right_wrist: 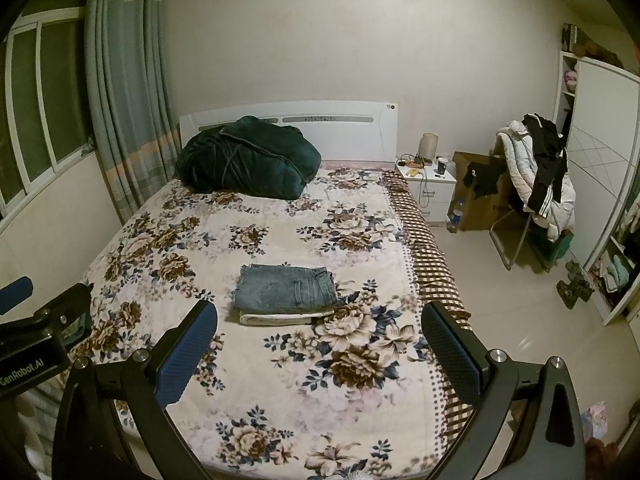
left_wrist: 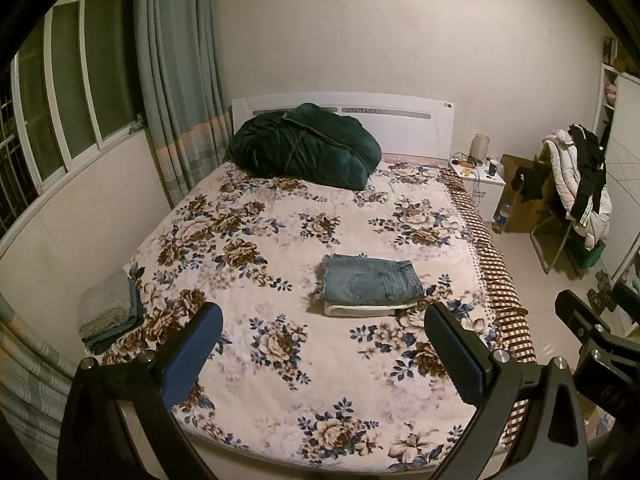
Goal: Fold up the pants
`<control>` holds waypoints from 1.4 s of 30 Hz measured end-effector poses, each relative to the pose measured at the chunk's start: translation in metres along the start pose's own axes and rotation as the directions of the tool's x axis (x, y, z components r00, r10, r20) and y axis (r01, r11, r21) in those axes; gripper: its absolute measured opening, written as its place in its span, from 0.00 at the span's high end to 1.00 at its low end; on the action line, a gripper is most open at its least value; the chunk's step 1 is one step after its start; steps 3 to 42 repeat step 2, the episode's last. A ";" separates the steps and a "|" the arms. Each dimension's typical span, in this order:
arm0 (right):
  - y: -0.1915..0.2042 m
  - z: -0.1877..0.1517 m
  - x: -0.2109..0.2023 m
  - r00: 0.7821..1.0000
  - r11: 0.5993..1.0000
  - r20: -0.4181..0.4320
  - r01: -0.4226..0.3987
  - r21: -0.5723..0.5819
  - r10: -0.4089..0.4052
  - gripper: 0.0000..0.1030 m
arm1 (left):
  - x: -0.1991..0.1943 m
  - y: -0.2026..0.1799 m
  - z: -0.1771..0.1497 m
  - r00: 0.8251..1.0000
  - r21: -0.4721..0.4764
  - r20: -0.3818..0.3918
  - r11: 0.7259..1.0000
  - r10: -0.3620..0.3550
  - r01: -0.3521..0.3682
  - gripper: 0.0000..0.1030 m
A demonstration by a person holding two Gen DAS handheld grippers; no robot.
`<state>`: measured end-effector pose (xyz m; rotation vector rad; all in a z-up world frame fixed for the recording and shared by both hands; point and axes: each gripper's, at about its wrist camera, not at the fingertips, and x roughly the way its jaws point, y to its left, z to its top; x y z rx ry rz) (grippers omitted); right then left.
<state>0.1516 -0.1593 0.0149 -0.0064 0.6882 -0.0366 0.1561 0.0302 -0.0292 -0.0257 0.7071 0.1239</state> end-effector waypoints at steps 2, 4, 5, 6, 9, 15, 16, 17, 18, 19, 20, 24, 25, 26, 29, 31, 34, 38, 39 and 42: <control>0.000 0.000 0.000 1.000 1.000 0.000 -0.001 0.000 0.001 0.00 | -0.001 0.001 0.001 1.000 0.000 0.000 1.000 -0.002 0.002 0.00; 0.000 0.000 0.000 1.000 1.000 0.000 -0.001 0.000 0.001 0.00 | -0.001 0.001 0.001 1.000 0.000 0.000 1.000 -0.002 0.002 0.00; 0.000 0.000 0.000 1.000 1.000 0.000 -0.001 0.000 0.001 0.00 | -0.001 0.001 0.001 1.000 0.000 0.000 1.000 -0.002 0.002 0.00; 0.000 0.000 0.000 1.000 1.000 0.000 -0.001 0.000 0.001 0.00 | -0.001 0.001 0.001 1.000 0.000 0.000 1.000 -0.002 0.002 0.00; 0.000 0.000 0.000 1.000 1.000 0.000 -0.001 0.000 0.001 0.00 | -0.001 0.001 0.001 1.000 0.000 0.000 1.000 -0.002 0.002 0.00; 0.000 0.000 0.000 1.000 1.000 0.000 -0.001 0.000 0.001 0.00 | -0.001 0.001 0.001 1.000 0.000 0.000 1.000 -0.002 0.002 0.00; 0.000 0.000 0.000 1.000 1.000 0.000 -0.001 0.000 0.001 0.00 | -0.001 0.001 0.001 1.000 0.000 0.000 1.000 -0.002 0.002 0.00; 0.000 0.000 0.000 1.000 1.000 0.000 -0.001 0.000 0.001 0.00 | -0.001 0.001 0.001 1.000 0.000 0.000 1.000 -0.002 0.002 0.00; 0.000 0.000 0.000 1.000 1.000 0.000 -0.001 0.000 0.001 0.00 | -0.001 0.001 0.001 1.000 0.000 0.000 1.000 -0.002 0.002 0.00; 0.000 0.000 0.000 1.000 1.000 0.000 -0.001 0.000 0.001 0.00 | -0.001 0.001 0.001 1.000 0.000 0.000 1.000 -0.002 0.002 0.00; 0.000 0.000 0.000 1.000 1.000 0.000 -0.001 0.000 0.001 0.00 | -0.001 0.001 0.001 1.000 0.000 0.000 1.000 -0.002 0.002 0.00; 0.000 0.000 0.000 1.000 1.000 0.000 -0.001 0.000 0.001 0.00 | -0.001 0.001 0.001 1.000 0.000 0.000 1.000 -0.002 0.002 0.00; 0.000 0.000 0.000 1.000 1.000 0.000 -0.001 0.000 0.001 0.00 | -0.001 0.001 0.001 1.000 0.000 0.000 1.000 -0.002 0.002 0.00; 0.000 0.000 0.000 1.000 1.000 0.000 -0.001 0.000 0.001 0.00 | -0.001 0.001 0.001 1.000 0.000 0.000 1.000 -0.002 0.002 0.00; 0.000 0.000 0.000 1.000 1.000 0.000 -0.001 0.000 0.001 0.00 | -0.001 0.001 0.001 1.000 0.000 0.000 1.000 -0.002 0.002 0.00; 0.000 0.000 0.000 1.000 1.000 0.000 -0.001 0.000 0.001 0.00 | -0.001 0.001 0.001 1.000 0.000 0.000 1.000 -0.002 0.002 0.00; 0.000 0.000 0.000 1.000 1.000 0.000 -0.001 0.000 0.001 0.00 | -0.001 0.001 0.001 1.000 0.000 0.000 1.000 -0.002 0.002 0.00; 0.000 0.000 0.000 1.000 1.000 0.000 -0.001 0.000 0.001 0.00 | -0.001 0.001 0.001 1.000 0.000 0.000 1.000 -0.002 0.002 0.00; 0.000 0.000 0.000 1.000 1.000 0.000 -0.001 0.000 0.001 0.00 | -0.001 0.001 0.001 1.000 0.000 0.000 1.000 -0.002 0.002 0.00; 0.000 0.000 0.000 1.000 1.000 0.000 -0.001 0.000 0.001 0.00 | -0.001 0.001 0.001 1.000 0.000 0.000 1.000 -0.002 0.002 0.00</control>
